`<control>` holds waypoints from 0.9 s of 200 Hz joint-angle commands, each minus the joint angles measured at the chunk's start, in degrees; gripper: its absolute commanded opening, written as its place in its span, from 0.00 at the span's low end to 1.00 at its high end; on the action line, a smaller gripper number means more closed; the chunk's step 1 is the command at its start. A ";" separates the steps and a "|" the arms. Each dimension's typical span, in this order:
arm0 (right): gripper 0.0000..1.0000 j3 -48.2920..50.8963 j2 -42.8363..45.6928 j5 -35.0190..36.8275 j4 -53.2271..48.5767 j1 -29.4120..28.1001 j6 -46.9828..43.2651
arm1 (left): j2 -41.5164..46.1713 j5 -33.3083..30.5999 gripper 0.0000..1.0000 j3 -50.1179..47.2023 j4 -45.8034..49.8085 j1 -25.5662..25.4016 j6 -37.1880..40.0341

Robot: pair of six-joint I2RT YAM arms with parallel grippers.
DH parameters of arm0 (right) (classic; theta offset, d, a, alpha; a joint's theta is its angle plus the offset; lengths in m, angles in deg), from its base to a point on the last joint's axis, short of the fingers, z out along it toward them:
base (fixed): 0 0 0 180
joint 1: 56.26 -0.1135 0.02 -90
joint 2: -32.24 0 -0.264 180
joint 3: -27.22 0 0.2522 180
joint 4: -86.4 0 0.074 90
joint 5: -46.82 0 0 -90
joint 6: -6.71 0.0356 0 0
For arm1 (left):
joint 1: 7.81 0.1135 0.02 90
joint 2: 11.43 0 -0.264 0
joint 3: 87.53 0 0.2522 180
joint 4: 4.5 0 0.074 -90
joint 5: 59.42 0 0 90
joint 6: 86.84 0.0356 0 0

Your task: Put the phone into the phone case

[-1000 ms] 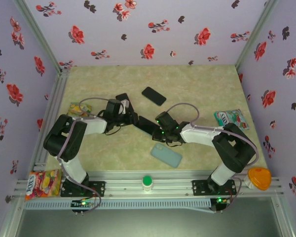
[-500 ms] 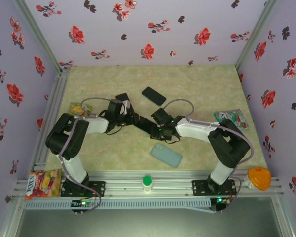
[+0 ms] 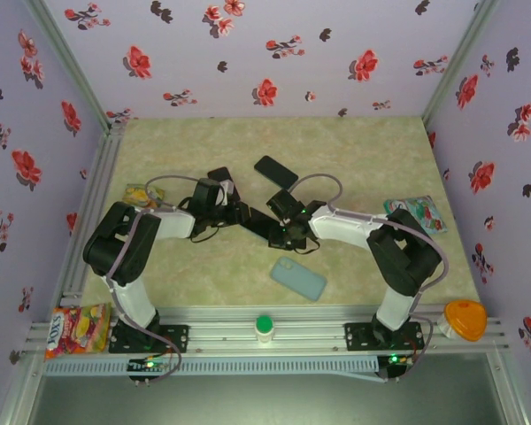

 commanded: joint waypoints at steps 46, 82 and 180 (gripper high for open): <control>0.00 2.61 -8.83 2.93 -0.50 -0.26 -0.89 | -1.25 -0.21 0.41 -0.40 -0.08 -0.40 1.32; 0.00 2.44 -9.94 3.16 -0.70 -0.33 -0.98 | -1.37 -0.10 0.41 -0.39 -0.17 -0.38 1.30; 0.00 0.96 -12.57 4.81 -3.07 -0.72 -1.94 | -1.63 -0.08 0.41 -0.58 0.10 -0.43 1.58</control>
